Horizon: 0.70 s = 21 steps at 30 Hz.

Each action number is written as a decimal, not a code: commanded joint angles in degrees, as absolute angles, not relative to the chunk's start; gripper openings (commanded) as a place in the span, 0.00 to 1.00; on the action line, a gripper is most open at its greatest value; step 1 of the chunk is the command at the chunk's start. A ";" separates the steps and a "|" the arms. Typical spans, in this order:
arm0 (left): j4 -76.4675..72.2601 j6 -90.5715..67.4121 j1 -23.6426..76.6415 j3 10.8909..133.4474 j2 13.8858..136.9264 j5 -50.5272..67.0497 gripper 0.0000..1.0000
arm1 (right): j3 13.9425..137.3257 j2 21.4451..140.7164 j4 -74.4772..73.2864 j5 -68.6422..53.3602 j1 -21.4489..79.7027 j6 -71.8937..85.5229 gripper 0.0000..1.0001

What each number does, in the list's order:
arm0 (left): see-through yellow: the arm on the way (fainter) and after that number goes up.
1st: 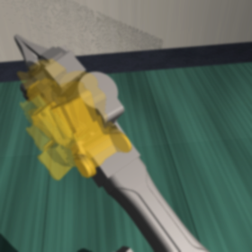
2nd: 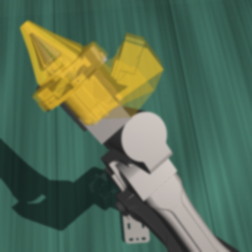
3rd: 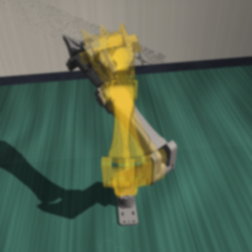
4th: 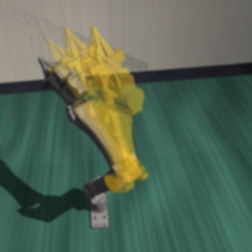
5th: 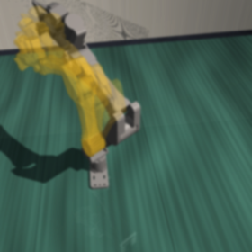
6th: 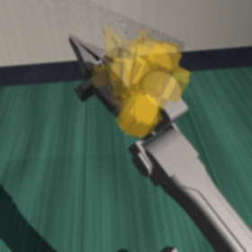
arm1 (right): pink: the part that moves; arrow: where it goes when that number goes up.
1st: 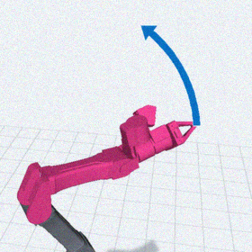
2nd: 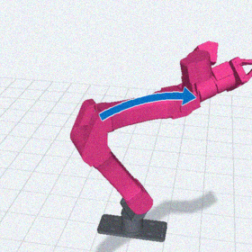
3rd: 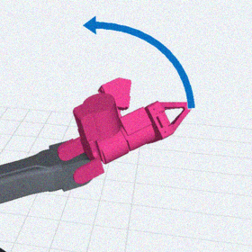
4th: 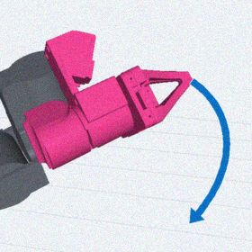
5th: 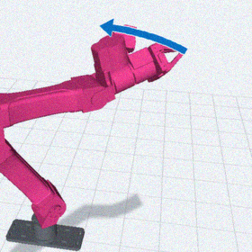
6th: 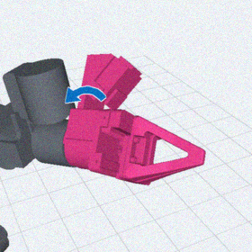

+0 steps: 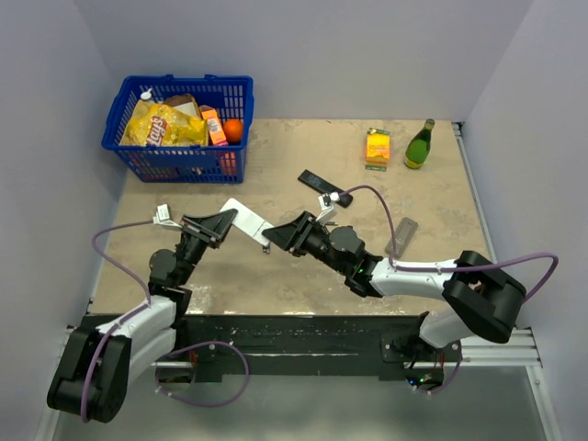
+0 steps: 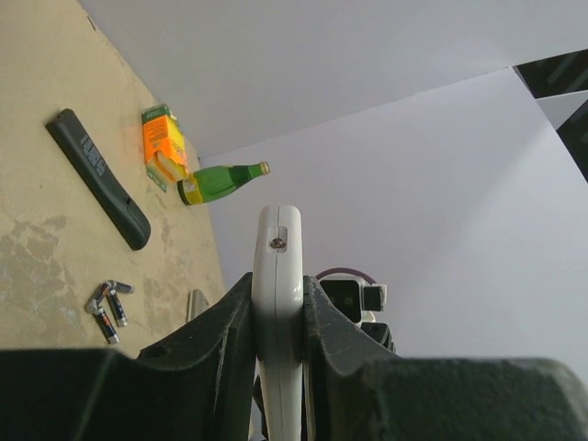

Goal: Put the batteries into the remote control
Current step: Remove the battery cover from the remote control.

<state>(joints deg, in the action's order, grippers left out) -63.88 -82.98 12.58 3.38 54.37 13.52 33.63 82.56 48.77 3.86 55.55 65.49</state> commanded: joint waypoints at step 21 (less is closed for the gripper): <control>-70.84 -83.49 12.92 0.18 57.22 11.51 0.00 | 33.14 80.42 50.62 7.65 55.72 68.11 0.40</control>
